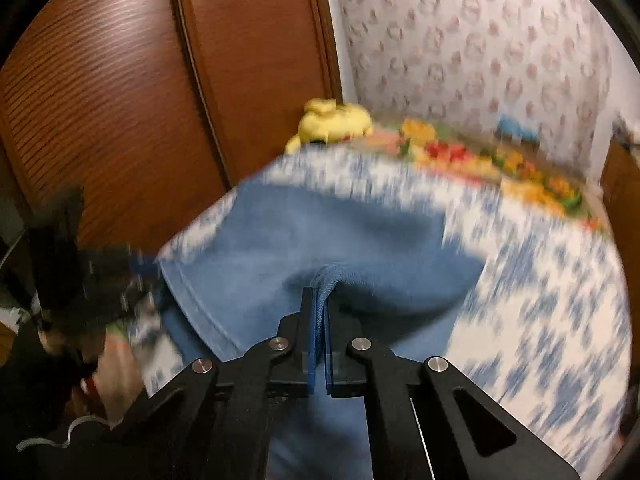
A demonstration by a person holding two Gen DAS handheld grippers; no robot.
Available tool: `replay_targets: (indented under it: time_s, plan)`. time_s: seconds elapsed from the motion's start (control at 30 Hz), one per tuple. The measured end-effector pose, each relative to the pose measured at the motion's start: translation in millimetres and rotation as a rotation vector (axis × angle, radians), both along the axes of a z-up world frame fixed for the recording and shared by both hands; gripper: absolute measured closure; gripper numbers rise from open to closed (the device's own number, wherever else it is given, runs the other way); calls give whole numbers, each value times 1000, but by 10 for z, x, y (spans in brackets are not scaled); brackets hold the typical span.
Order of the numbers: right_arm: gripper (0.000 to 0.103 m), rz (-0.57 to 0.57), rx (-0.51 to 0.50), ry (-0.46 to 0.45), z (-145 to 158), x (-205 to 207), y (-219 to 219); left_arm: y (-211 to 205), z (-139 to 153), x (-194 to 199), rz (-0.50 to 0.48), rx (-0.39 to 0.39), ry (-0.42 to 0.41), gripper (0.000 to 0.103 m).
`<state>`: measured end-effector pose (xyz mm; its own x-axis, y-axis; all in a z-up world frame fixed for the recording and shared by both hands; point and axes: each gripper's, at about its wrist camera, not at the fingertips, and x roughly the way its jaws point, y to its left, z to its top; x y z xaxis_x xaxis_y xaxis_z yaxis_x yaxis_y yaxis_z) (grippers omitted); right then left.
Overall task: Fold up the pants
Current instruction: 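Grasp the folded edge with the left gripper while the right gripper lifts the leg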
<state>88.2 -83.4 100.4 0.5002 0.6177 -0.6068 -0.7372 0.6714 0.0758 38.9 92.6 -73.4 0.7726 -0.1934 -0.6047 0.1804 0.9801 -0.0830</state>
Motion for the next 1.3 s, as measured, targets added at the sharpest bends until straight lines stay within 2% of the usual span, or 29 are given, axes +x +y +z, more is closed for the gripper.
replay_targets:
  time_s: [0.17, 0.33, 0.5, 0.77, 0.83, 0.9, 0.97, 1.13, 1.3]
  plan:
    - [101, 3, -6, -65, 365, 253, 292, -24, 126, -96, -21, -28, -28, 93]
    - [101, 17, -20, -97, 436, 359, 543, -31, 304, -251, -48, -69, -65, 97]
    - [101, 48, -38, -111, 305, 445, 852, -1, 379, -387, -67, -129, -75, 97]
    - [101, 86, -133, -37, -166, 640, 1343, 228, 113, -333, 4, -136, 16, 97]
    - [90, 100, -147, -1, -289, 715, 1406, 267, 40, -302, 17, -133, 47, 97]
    - [69, 112, -154, 12, -347, 751, 1417, 287, -50, -257, 36, -116, 78, 97]
    - [57, 107, -142, 7, -316, 782, 1373, 296, -101, -233, 51, -107, 90, 97]
    - [53, 80, -82, -4, -148, 775, 1262, 307, -142, -211, 71, -110, 100, 95]
    - [53, 34, -72, -38, -114, 760, 936, 402, -116, -207, 106, -105, 96, 75]
